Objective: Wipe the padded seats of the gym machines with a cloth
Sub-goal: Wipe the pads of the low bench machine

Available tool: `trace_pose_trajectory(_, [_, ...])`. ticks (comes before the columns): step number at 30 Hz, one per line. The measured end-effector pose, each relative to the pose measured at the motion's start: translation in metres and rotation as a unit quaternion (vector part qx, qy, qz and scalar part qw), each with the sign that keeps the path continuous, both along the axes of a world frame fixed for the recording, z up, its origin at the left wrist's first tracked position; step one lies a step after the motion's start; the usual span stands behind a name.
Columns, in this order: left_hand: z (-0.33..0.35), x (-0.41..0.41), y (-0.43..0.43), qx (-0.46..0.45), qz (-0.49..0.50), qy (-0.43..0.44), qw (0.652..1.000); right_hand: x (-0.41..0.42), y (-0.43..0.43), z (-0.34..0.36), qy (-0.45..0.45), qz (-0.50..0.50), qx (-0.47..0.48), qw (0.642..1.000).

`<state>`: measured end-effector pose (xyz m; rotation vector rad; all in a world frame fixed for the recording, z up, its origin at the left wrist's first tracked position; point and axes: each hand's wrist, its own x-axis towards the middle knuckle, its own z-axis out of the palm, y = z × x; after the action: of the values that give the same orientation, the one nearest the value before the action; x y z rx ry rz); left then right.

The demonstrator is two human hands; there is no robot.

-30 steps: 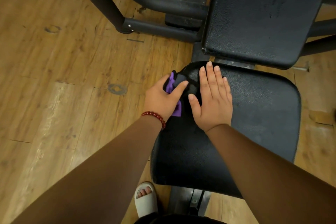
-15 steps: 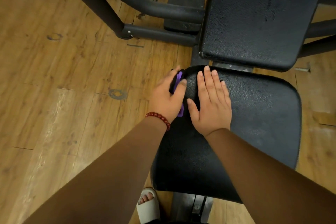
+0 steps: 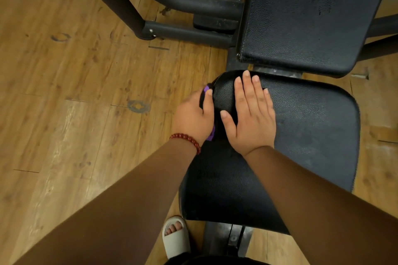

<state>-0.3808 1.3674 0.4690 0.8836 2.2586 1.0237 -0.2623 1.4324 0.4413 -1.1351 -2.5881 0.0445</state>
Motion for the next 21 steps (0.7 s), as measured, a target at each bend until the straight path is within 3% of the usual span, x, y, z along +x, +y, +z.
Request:
trace_pose_trajectory(3, [0.010, -0.016, 0.033, -0.047, -0.029, -0.050, 0.997, 0.000, 0.000, -0.001, 0.003, 0.001, 0.006, 1.000])
trace_pose_trajectory(13, [-0.011, 0.006, -0.021, 0.021, 0.036, -0.056, 0.998, 0.000, 0.000, -0.001, 0.008, -0.002, 0.008, 1.000])
trace_pose_trajectory(18, [0.007, -0.009, 0.022, -0.045, 0.007, -0.050, 0.998, -0.001, 0.000, -0.002, 0.014, 0.002, 0.015, 1.000])
trace_pose_trajectory(21, [0.006, -0.012, 0.036, -0.007, -0.006, -0.046, 0.999, 0.000, -0.001, -0.004, 0.019, 0.004, 0.018, 1.000])
